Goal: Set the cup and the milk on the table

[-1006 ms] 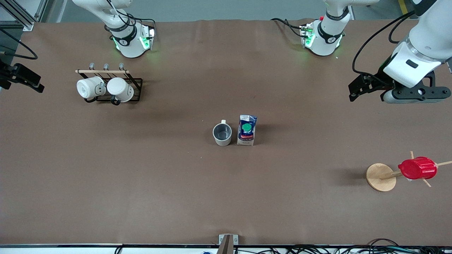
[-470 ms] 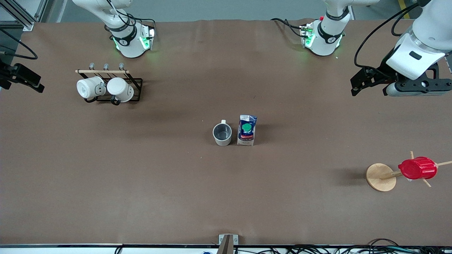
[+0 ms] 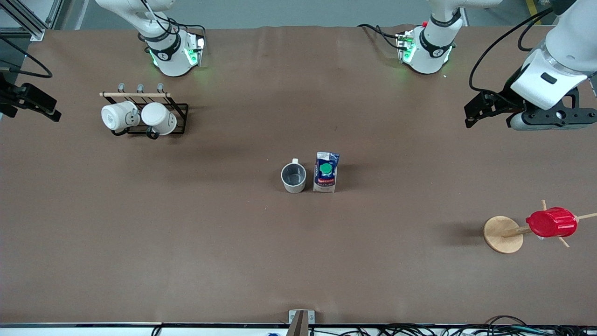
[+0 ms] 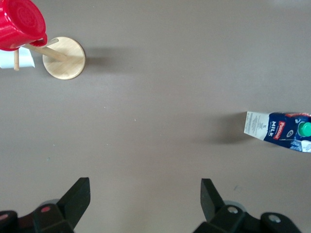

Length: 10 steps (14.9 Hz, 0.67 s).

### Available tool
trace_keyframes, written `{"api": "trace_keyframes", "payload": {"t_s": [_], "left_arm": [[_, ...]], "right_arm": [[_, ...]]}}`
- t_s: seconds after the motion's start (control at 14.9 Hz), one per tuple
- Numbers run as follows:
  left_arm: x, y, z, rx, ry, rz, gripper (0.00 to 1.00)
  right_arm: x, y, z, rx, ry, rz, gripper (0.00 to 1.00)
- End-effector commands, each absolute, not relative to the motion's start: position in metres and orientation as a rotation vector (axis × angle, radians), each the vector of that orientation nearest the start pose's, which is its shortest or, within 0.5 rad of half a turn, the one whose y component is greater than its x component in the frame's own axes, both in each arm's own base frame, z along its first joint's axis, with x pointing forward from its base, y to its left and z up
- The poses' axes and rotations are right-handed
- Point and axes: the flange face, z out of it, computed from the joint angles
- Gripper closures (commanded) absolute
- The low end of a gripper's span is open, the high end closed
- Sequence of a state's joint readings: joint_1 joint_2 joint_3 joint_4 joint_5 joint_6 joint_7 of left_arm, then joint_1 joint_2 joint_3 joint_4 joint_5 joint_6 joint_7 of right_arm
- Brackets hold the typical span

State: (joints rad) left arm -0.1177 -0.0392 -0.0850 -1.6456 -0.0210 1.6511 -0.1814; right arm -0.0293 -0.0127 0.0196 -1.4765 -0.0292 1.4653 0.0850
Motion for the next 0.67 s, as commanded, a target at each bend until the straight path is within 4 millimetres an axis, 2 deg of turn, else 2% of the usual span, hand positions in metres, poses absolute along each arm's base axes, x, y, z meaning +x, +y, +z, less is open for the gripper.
{"api": "trace_keyframes", "payload": {"t_s": [0.0, 0.6], "left_arm": [[0.5377, -0.1065, 0.6187, -3.172, 0.107, -0.063, 0.0], [0.5401, -0.1031, 0.6165, -3.178, 0.116, -0.067, 0.01]], "right_arm": [[0.5388, -0.0002, 0.6681, -3.148, 0.154, 0.011, 0.0], [0.5411, -0.0027, 0.6667, -3.154, 0.158, -0.006, 0.0]]}}
